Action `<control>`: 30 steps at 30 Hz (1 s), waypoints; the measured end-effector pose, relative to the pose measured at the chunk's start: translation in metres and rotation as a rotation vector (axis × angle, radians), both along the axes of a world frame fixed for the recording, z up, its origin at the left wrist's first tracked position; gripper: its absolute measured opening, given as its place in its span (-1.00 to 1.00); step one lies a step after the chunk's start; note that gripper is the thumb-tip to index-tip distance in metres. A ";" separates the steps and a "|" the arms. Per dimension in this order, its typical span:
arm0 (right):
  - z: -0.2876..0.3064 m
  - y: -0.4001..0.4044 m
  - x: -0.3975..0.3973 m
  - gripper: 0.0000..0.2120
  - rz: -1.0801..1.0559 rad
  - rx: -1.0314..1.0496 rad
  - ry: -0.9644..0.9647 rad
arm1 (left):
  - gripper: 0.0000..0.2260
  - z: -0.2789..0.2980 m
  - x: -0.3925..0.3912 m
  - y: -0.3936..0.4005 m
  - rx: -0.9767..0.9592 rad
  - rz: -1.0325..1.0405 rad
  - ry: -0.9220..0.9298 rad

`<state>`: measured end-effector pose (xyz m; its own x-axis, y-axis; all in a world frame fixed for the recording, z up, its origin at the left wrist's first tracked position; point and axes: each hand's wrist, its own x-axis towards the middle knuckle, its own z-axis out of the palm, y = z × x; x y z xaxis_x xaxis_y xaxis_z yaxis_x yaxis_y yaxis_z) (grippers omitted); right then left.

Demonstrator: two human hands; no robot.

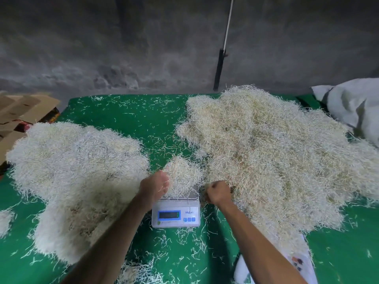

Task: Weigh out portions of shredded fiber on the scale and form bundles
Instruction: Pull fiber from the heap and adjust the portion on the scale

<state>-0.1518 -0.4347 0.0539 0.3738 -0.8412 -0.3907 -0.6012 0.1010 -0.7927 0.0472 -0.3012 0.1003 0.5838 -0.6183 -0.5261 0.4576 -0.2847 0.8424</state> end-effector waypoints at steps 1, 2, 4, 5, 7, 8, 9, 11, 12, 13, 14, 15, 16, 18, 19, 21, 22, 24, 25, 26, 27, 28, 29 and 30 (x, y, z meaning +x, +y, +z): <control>-0.013 0.019 -0.002 -0.71 0.018 0.054 0.012 | -0.86 -0.010 -0.004 0.017 0.086 -0.036 -0.144; -0.026 0.037 -0.005 -0.73 0.037 0.111 0.026 | -0.82 -0.021 -0.008 0.036 0.161 -0.077 -0.271; -0.050 0.073 -0.011 -0.79 0.096 0.179 0.086 | -0.71 -0.045 -0.020 0.075 0.292 -0.176 -0.430; -0.060 0.089 -0.015 -0.82 0.125 0.182 0.126 | -0.68 -0.059 -0.026 0.094 0.340 -0.237 -0.470; -0.074 0.119 -0.022 -0.83 0.166 0.169 0.167 | -0.71 -0.088 -0.039 0.134 0.406 -0.337 -0.419; -0.079 0.132 -0.024 -0.81 0.173 0.153 0.161 | -0.74 -0.101 -0.046 0.153 0.426 -0.388 -0.383; -0.083 0.144 -0.026 -0.80 0.173 0.107 0.159 | -0.76 -0.113 -0.053 0.168 0.434 -0.430 -0.369; -0.085 0.165 -0.030 -0.84 0.186 0.005 0.182 | -0.76 -0.130 -0.064 0.188 0.454 -0.456 -0.431; -0.086 0.174 -0.031 -0.83 0.204 -0.024 0.188 | -0.76 -0.133 -0.068 0.194 0.465 -0.439 -0.453; -0.088 0.183 -0.032 -0.74 0.222 -0.048 0.199 | -0.78 -0.136 -0.070 0.197 0.466 -0.427 -0.453; -0.091 0.192 -0.035 -0.67 0.243 -0.074 0.220 | -0.80 -0.137 -0.073 0.199 0.466 -0.435 -0.461; -0.094 0.199 -0.038 -0.62 0.255 -0.106 0.245 | -0.81 -0.139 -0.075 0.201 0.458 -0.448 -0.473; -0.095 0.205 -0.040 -0.60 0.268 -0.131 0.266 | -0.82 -0.140 -0.077 0.204 0.460 -0.465 -0.488; -0.097 0.213 -0.041 -0.58 0.288 -0.152 0.284 | -0.82 -0.142 -0.078 0.208 0.461 -0.472 -0.511; -0.099 0.215 -0.040 -0.59 0.299 -0.157 0.289 | -0.82 -0.143 -0.080 0.210 0.460 -0.466 -0.518; -0.098 0.216 -0.038 -0.64 0.320 -0.150 0.287 | -0.84 -0.142 -0.081 0.211 0.454 -0.458 -0.507; -0.096 0.213 -0.037 -0.68 0.321 -0.144 0.281 | -0.85 -0.140 -0.080 0.209 0.455 -0.464 -0.492; -0.090 0.204 -0.032 -0.79 0.313 -0.151 0.287 | -0.88 -0.132 -0.078 0.201 0.442 -0.471 -0.431; -0.086 0.198 -0.029 -0.80 0.305 -0.157 0.282 | -0.90 -0.126 -0.075 0.195 0.416 -0.467 -0.383; -0.080 0.192 -0.025 -0.76 0.297 -0.169 0.266 | -0.92 -0.118 -0.072 0.187 0.384 -0.460 -0.337; -0.074 0.184 -0.018 -0.71 0.289 -0.192 0.242 | -0.91 -0.109 -0.069 0.178 0.351 -0.443 -0.312; -0.067 0.176 -0.011 -0.66 0.278 -0.224 0.215 | -0.90 -0.101 -0.065 0.168 0.325 -0.421 -0.314; -0.059 0.167 -0.002 -0.65 0.267 -0.258 0.179 | -0.89 -0.091 -0.062 0.158 0.304 -0.397 -0.330; -0.050 0.157 0.007 -0.69 0.264 -0.291 0.137 | -0.89 -0.081 -0.058 0.148 0.286 -0.373 -0.357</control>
